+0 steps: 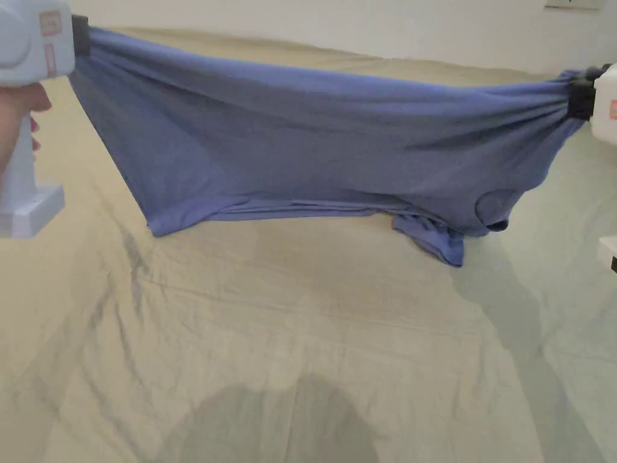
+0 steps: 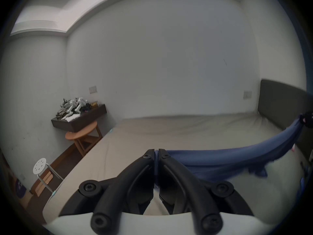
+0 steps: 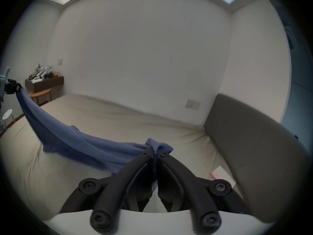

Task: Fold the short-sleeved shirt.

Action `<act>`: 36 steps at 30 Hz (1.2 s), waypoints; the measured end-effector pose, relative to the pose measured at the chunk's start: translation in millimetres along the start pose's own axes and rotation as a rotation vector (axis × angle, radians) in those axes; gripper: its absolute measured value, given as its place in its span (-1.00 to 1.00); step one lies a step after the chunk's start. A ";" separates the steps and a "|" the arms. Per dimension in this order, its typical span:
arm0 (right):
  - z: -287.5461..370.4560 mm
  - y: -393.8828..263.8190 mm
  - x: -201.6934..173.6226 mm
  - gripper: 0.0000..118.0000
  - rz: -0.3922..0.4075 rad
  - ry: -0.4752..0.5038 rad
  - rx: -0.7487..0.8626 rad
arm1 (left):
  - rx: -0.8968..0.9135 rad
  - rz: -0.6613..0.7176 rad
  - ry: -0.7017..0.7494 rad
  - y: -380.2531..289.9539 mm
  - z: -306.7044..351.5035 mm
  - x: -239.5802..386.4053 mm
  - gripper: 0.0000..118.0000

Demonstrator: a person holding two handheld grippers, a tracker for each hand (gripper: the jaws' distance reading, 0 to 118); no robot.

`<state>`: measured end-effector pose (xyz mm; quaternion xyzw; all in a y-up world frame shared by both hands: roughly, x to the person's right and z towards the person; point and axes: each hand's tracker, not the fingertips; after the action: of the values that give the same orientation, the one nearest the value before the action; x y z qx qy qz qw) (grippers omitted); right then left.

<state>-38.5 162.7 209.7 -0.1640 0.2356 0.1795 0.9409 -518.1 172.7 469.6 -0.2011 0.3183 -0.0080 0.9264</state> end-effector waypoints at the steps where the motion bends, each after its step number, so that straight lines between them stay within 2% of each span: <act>1: 9.1 -21.9 -2.9 -0.90 0.006 0.021 -0.025 | -0.017 -0.026 0.004 -25.1 7.8 0.9 -1.00; 5: 54.2 -107.2 -19.4 -0.90 0.024 0.116 -0.152 | -0.143 -0.099 -0.009 -120.6 49.8 3.1 -1.00; 11: 125.3 -219.7 -48.4 -0.90 0.055 0.174 -0.382 | -0.357 -0.209 -0.047 -242.2 121.9 1.6 -1.00; 16: 173.9 -285.8 -57.0 -0.90 -0.064 0.228 -0.579 | -0.542 -0.178 -0.104 -314.1 164.7 -9.4 -1.00; 21: 202.3 -308.9 -48.9 -0.90 -0.093 0.201 -0.664 | -0.604 -0.232 -0.098 -343.7 195.4 -19.2 -1.00; 24: 217.1 -313.8 -33.4 -0.90 -0.177 0.212 -0.699 | -0.630 -0.212 -0.121 -346.0 214.7 -26.8 -1.00; 29: 226.3 -323.5 -30.4 -0.90 -0.131 0.196 -0.759 | -0.679 -0.274 -0.155 -362.3 222.6 -22.0 -1.00; 36: 211.5 -340.9 -52.0 -0.86 -0.102 0.164 -0.797 | -0.687 -0.315 -0.152 -373.0 215.3 -10.0 -0.99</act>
<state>141.5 -68.3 488.8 -0.5409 0.2136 0.1963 0.7895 -356.2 -89.5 770.6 -0.5461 0.1979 -0.0284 0.8135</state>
